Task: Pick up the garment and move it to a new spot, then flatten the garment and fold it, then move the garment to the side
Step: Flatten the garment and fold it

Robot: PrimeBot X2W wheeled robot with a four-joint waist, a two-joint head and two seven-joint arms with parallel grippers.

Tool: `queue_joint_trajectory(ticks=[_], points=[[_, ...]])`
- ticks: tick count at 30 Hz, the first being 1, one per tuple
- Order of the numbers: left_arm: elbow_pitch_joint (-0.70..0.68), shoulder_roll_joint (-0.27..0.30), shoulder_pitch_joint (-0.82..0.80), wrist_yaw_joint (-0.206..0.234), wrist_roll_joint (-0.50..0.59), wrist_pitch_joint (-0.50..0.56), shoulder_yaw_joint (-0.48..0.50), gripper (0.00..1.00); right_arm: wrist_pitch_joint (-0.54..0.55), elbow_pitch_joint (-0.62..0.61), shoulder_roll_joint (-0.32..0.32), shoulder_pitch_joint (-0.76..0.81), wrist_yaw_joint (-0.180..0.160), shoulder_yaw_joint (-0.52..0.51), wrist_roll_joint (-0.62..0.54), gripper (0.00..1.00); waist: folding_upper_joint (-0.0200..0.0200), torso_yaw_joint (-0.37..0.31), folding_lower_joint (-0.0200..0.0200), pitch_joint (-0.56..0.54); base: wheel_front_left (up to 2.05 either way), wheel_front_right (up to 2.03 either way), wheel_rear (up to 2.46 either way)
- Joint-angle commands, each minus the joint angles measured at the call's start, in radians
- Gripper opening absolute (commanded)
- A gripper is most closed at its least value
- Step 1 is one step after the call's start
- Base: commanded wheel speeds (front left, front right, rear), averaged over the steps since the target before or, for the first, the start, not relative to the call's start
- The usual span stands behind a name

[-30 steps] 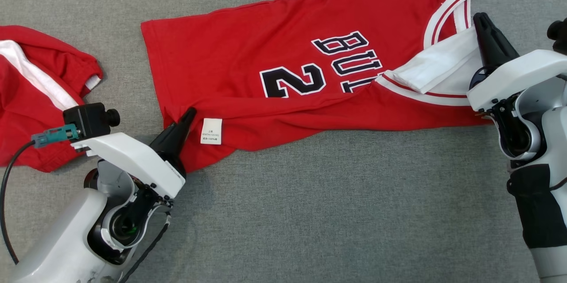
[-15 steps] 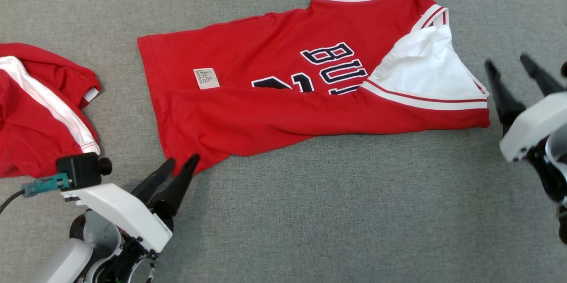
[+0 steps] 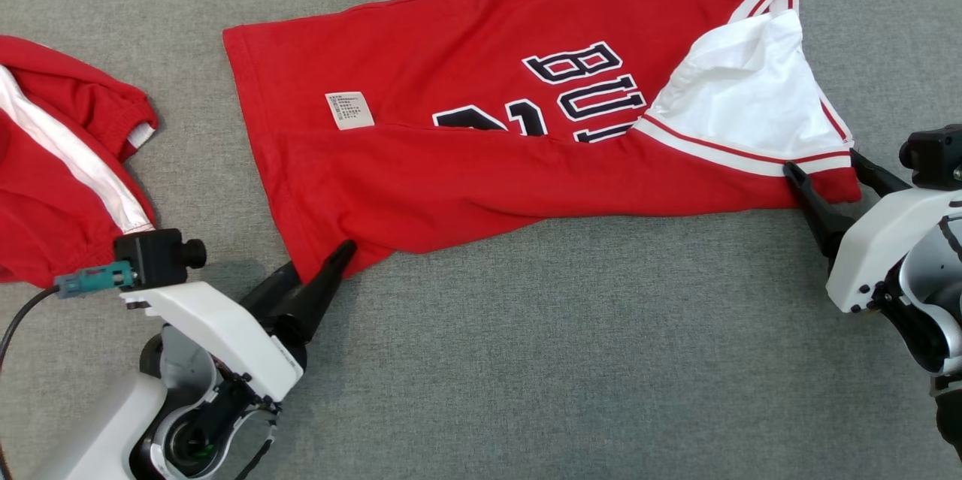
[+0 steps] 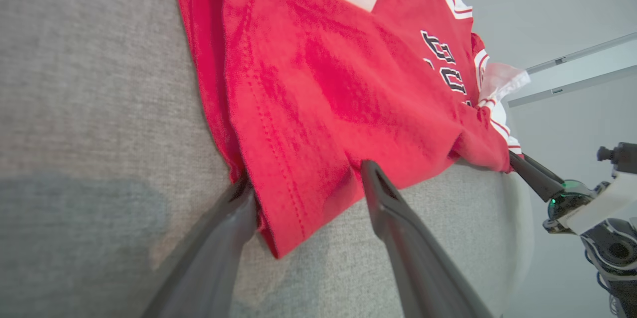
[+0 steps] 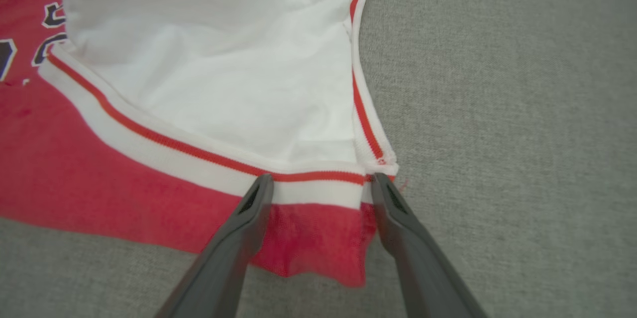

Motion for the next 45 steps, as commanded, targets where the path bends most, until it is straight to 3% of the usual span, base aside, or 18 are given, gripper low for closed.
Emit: queue_joint_trajectory(ticks=[1, 2, 3, 4, 6, 7, 12, 16, 20, 23, 26, 32, 33, 34, 41, 45], points=[[0.019, -0.013, 0.004, -0.009, -0.01, 0.022, -0.025, 0.0, 0.012, 0.004, -0.002, -0.003, 0.0, 0.004, 0.008, 1.0, 0.0, 0.003, 0.0, 0.001, 0.0, 0.0, 0.0], [0.024, -0.016, 0.002, -0.02, -0.013, 0.028, -0.031, 0.0, 0.017, 0.006, -0.004, -0.003, 0.0, 0.003, 0.011, 1.0, 0.0, 0.004, 0.0, 0.0, 0.0, 0.0, 0.0], [0.028, -0.016, 0.001, -0.03, -0.014, 0.035, -0.037, 0.0, 0.023, 0.01, -0.004, -0.001, 0.0, 0.002, 0.02, 0.76, 0.0, 0.006, 0.0, 0.0, 0.0, 0.0, 0.0], [0.032, -0.016, -0.002, -0.04, -0.015, 0.037, -0.039, 0.0, 0.027, 0.012, -0.005, 0.0, 0.0, 0.001, 0.028, 0.41, 0.0, 0.008, 0.0, -0.001, 0.0, 0.0, 0.0], [0.041, -0.022, -0.008, -0.056, -0.018, 0.041, -0.042, 0.0, 0.034, 0.017, -0.007, -0.001, 0.0, -0.006, 0.04, 0.07, 0.0, 0.011, 0.0, -0.004, 0.0, 0.0, 0.0], [0.048, -0.026, -0.011, -0.063, -0.023, 0.042, -0.042, 0.0, 0.035, 0.02, -0.009, -0.003, 0.0, -0.009, 0.046, 0.0, 0.0, 0.012, 0.0, -0.006, 0.0, 0.0, 0.0], [0.08, -0.02, -0.022, -0.091, -0.026, 0.046, -0.037, 0.0, 0.031, 0.043, -0.014, -0.008, 0.0, -0.018, 0.067, 0.0, 0.0, 0.011, 0.0, -0.026, 0.0, 0.0, 0.0], [0.046, 0.041, 0.002, -0.137, -0.037, 0.075, -0.031, 0.0, 0.047, 0.033, -0.043, 0.007, 0.0, -0.031, 0.112, 0.0, 0.0, 0.004, 0.0, -0.066, 0.0, 0.0, 0.0], [-0.029, 0.126, 0.054, -0.172, -0.064, 0.133, -0.036, 0.0, 0.113, -0.029, -0.112, 0.067, 0.0, -0.056, 0.186, 0.0, 0.0, 0.0, 0.0, -0.117, 0.0, 0.0, 0.0], [-0.094, 0.179, 0.112, -0.172, -0.071, 0.155, -0.046, 0.0, 0.178, -0.108, -0.165, 0.155, 0.0, -0.084, 0.244, 0.0, 0.0, -0.004, 0.0, -0.147, 0.0, 0.0, 0.0], [-0.134, 0.196, 0.161, -0.163, -0.076, 0.148, -0.055, 0.0, 0.213, -0.162, -0.193, 0.236, 0.0, -0.106, 0.271, 0.0, 0.0, -0.006, 0.0, -0.159, 0.0, 0.0, 0.0], [-0.192, 0.177, 0.295, -0.13, -0.049, 0.081, -0.099, 0.0, 0.226, -0.254, -0.164, 0.435, 0.0, -0.164, 0.279, 0.0, 0.0, -0.01, 0.0, -0.162, 0.0, 0.0, 0.0], [-0.19, 0.171, 0.305, -0.12, -0.036, 0.064, -0.101, 0.36, 0.213, -0.262, -0.158, 0.446, 0.0, -0.174, 0.259, 0.44, 0.0, -0.009, 0.0, -0.162, 0.0, 0.0, 0.0], [-0.19, 0.17, 0.309, -0.108, -0.015, 0.048, -0.102, 1.0, 0.208, -0.268, -0.148, 0.454, 0.0, -0.182, 0.246, 1.0, 0.0, -0.009, 0.0, -0.161, 0.0, 0.0, 0.0], [-0.29, 0.248, 0.207, -0.002, 0.15, 0.0, -0.042, 1.0, 0.251, -0.396, -0.148, 0.279, 0.0, -0.242, 0.199, 1.0, 0.0, 0.023, 0.0, -0.092, 0.0, 0.0, 0.0], [-0.282, 0.212, 0.022, 0.01, 0.19, 0.057, -0.022, 1.0, 0.306, -0.353, -0.122, 0.041, 0.0, -0.195, 0.138, 1.0, 0.0, 0.074, 0.0, -0.015, 0.0, 0.0, 0.0]])
